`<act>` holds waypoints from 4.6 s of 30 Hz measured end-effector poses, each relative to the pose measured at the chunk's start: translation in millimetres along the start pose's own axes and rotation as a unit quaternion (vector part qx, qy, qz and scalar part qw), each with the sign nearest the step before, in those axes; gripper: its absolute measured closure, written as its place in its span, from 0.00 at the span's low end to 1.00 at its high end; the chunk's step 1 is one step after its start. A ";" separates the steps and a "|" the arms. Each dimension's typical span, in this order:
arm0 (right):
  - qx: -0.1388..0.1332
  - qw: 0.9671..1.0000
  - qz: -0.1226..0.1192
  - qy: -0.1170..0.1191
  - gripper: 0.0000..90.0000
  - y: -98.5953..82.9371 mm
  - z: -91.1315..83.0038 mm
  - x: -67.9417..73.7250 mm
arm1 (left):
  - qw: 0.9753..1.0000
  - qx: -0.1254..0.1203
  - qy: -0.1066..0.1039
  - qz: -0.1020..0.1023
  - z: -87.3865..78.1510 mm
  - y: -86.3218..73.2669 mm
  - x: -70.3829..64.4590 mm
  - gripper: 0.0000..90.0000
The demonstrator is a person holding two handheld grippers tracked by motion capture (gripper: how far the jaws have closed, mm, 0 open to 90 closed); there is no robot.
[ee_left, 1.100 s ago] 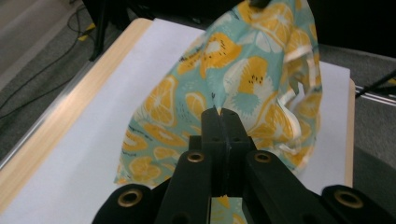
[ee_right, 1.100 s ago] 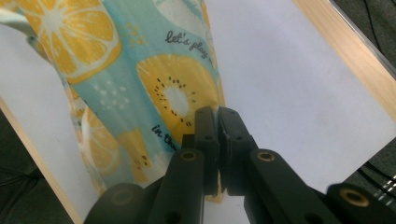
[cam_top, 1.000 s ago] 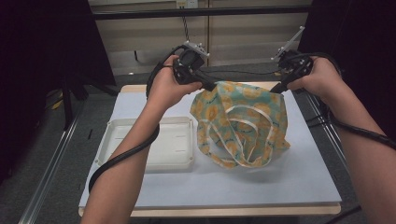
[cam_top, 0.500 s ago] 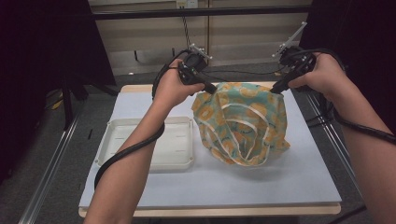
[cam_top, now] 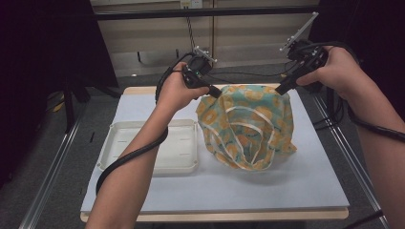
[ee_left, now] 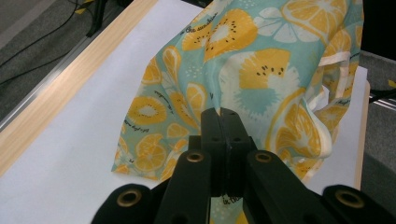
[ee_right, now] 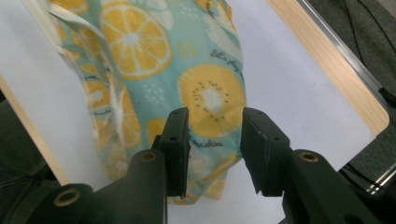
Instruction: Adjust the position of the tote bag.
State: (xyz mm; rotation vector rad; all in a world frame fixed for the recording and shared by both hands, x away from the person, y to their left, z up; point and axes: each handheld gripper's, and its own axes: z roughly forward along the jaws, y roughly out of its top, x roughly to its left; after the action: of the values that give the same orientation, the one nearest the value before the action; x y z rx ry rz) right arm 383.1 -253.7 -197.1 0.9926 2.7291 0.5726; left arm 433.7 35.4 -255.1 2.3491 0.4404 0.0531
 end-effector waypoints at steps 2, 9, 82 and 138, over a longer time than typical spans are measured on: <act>0.001 1.000 -0.001 0.002 0.68 1.4 -1.0 1.7 | 1.000 -0.001 -0.001 -0.002 0.1 -0.3 -0.5 1.00; 0.001 1.000 -0.013 0.016 0.64 8.7 -2.1 13.7 | 1.000 -0.001 0.003 -0.003 1.2 -0.1 -1.2 1.00; 0.007 0.999 0.027 0.017 1.00 -4.6 39.7 -6.2 | 0.999 -0.006 -0.008 0.033 -8.4 -1.5 -24.3 1.00; 0.010 0.997 -0.038 0.061 0.75 -5.0 24.6 5.5 | 1.000 -0.008 0.007 -0.028 25.3 6.7 8.0 1.00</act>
State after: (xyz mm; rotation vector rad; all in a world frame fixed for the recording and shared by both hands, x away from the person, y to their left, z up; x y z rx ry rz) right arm 383.3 -246.5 -221.8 0.8816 2.8710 0.6127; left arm 447.4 16.8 -269.8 2.3212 0.5117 0.0472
